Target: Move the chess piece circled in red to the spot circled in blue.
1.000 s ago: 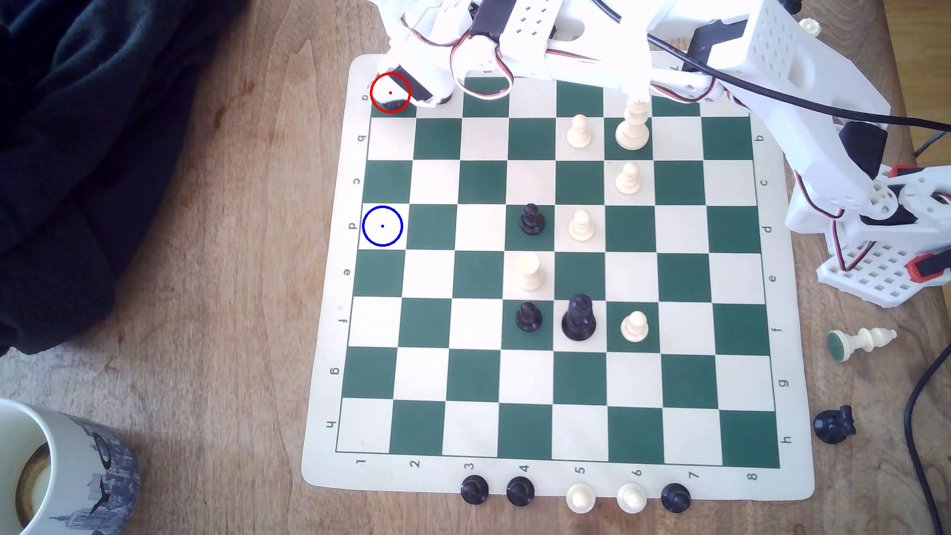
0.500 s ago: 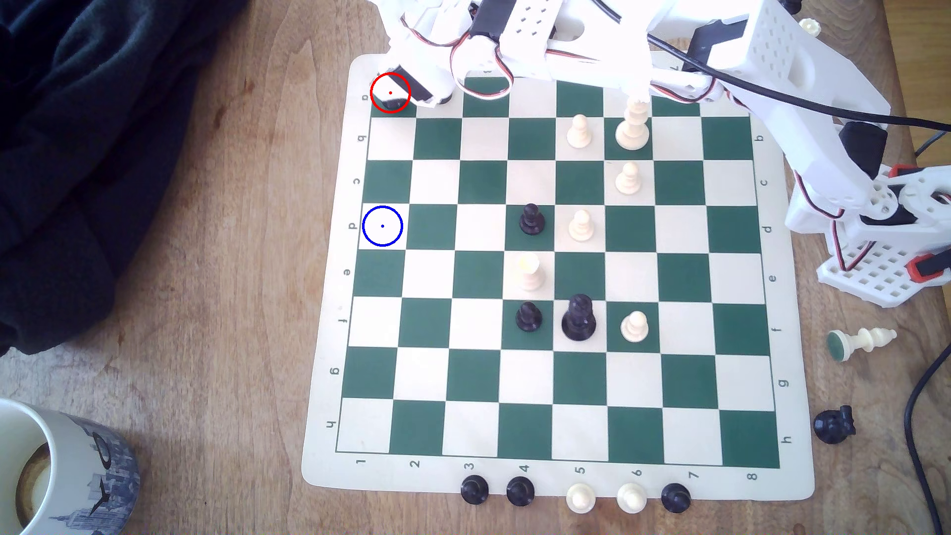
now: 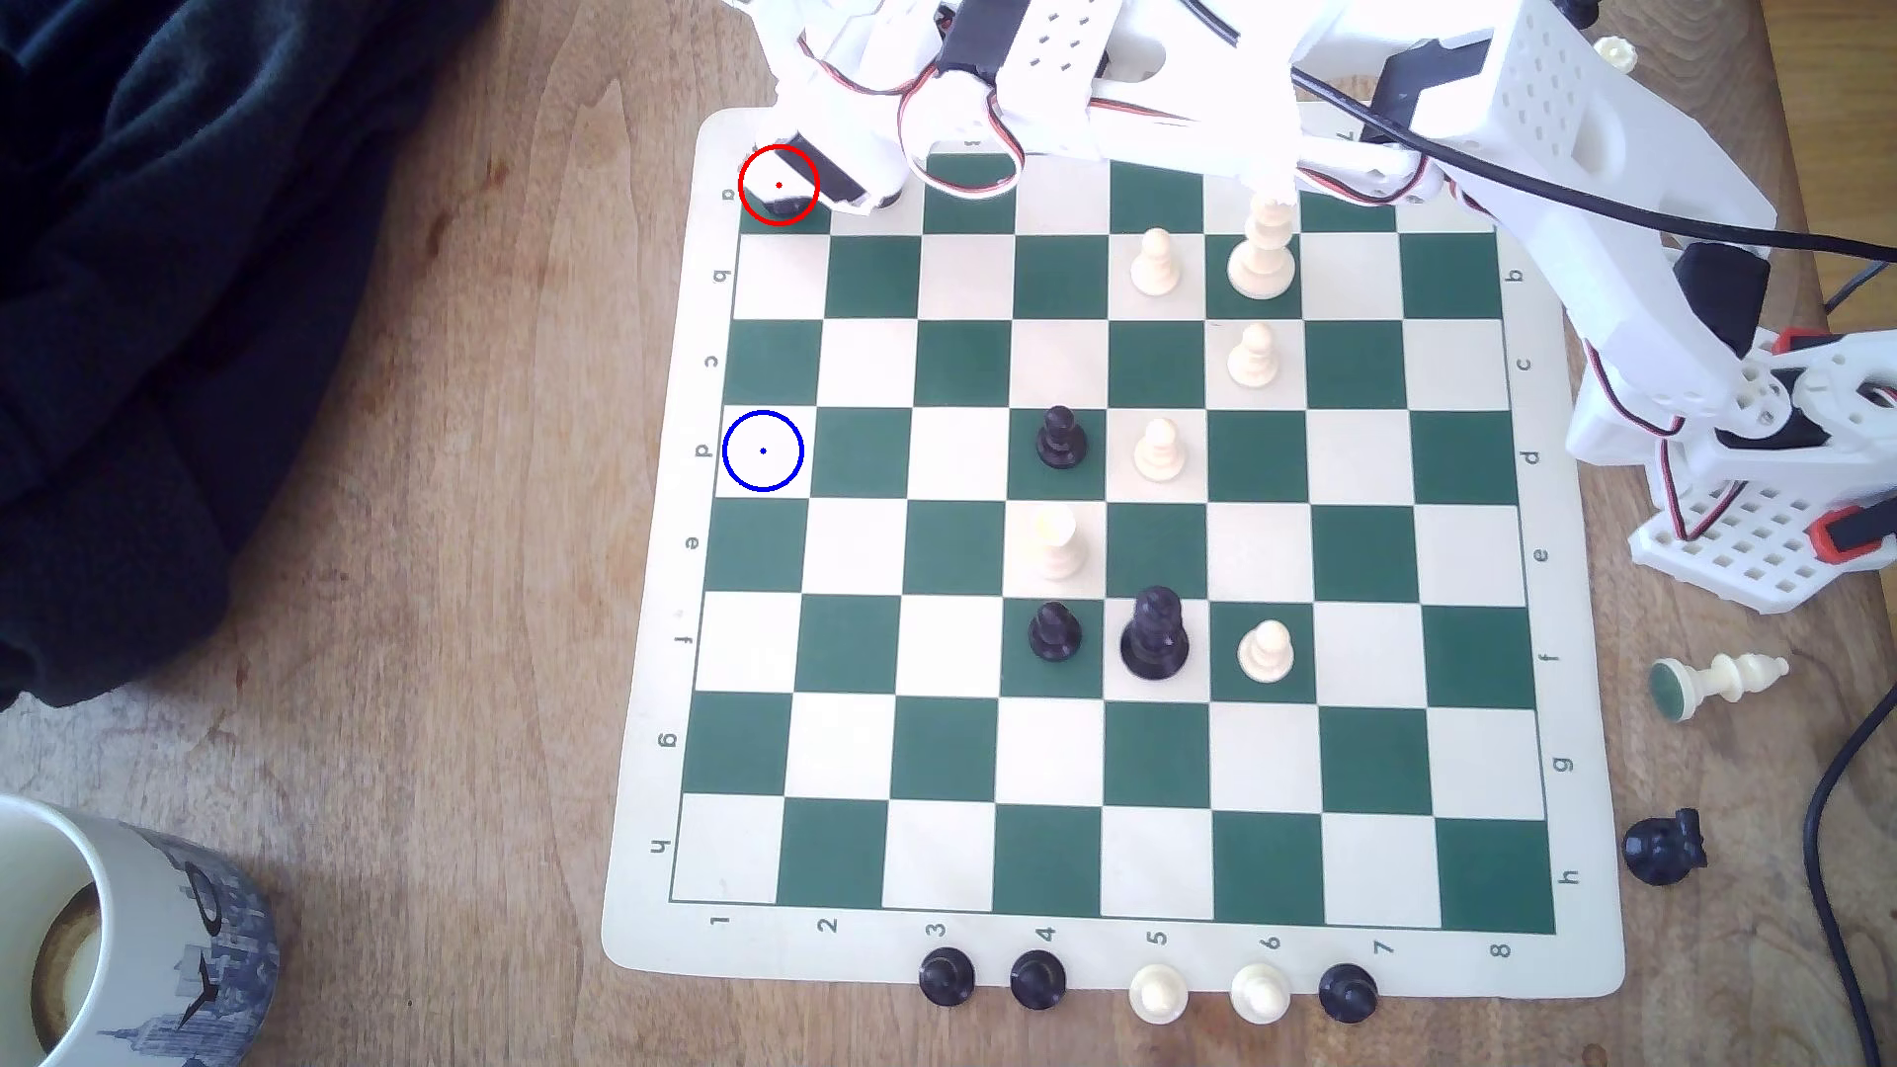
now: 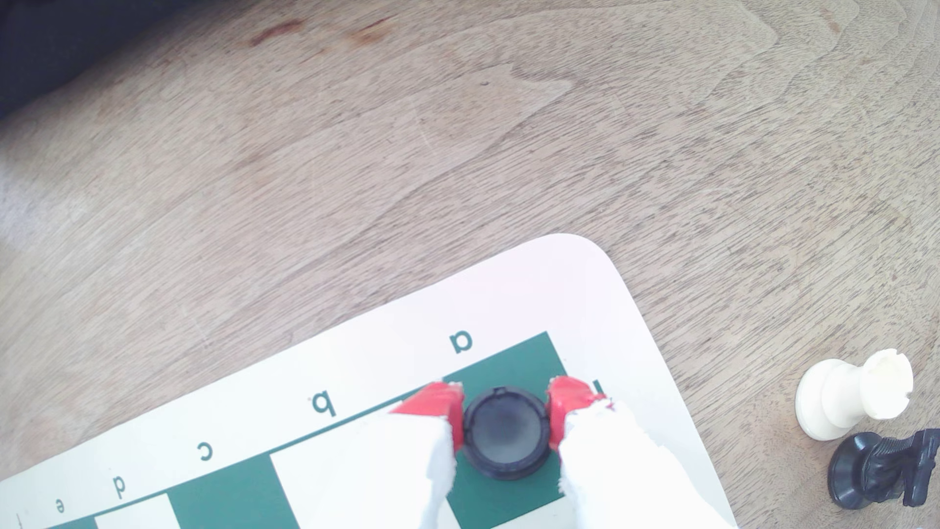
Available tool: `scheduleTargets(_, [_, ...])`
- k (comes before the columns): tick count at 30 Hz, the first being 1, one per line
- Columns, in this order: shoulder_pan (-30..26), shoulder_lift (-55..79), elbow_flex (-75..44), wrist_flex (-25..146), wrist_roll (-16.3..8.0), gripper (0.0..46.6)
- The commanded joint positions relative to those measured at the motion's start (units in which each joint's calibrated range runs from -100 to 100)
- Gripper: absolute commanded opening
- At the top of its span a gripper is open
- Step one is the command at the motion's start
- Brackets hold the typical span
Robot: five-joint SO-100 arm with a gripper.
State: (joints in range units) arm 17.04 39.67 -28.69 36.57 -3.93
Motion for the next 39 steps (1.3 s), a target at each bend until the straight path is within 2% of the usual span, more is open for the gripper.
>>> scheduleTargets(1, [-1.04, -8.18, -4.85, 0.45, -0.2, 0.3])
scheduleTargets(10, [-1.51, -15.31, -0.77, 0.77, -0.05, 0.3])
scheduleTargets(14, [-3.23, -19.55, 5.94, 0.12, -0.34, 0.3])
scheduleTargets(16, [-5.03, -23.03, 15.28, -4.88, -0.29, 0.3])
scheduleTargets(20, [-7.53, -25.67, 21.99, -7.58, -0.54, 0.3])
scheduleTargets(31, [-12.69, -26.85, 25.34, -8.65, -1.76, 0.3])
scheduleTargets(39, [-14.34, -24.39, 24.89, -8.81, -1.81, 0.3])
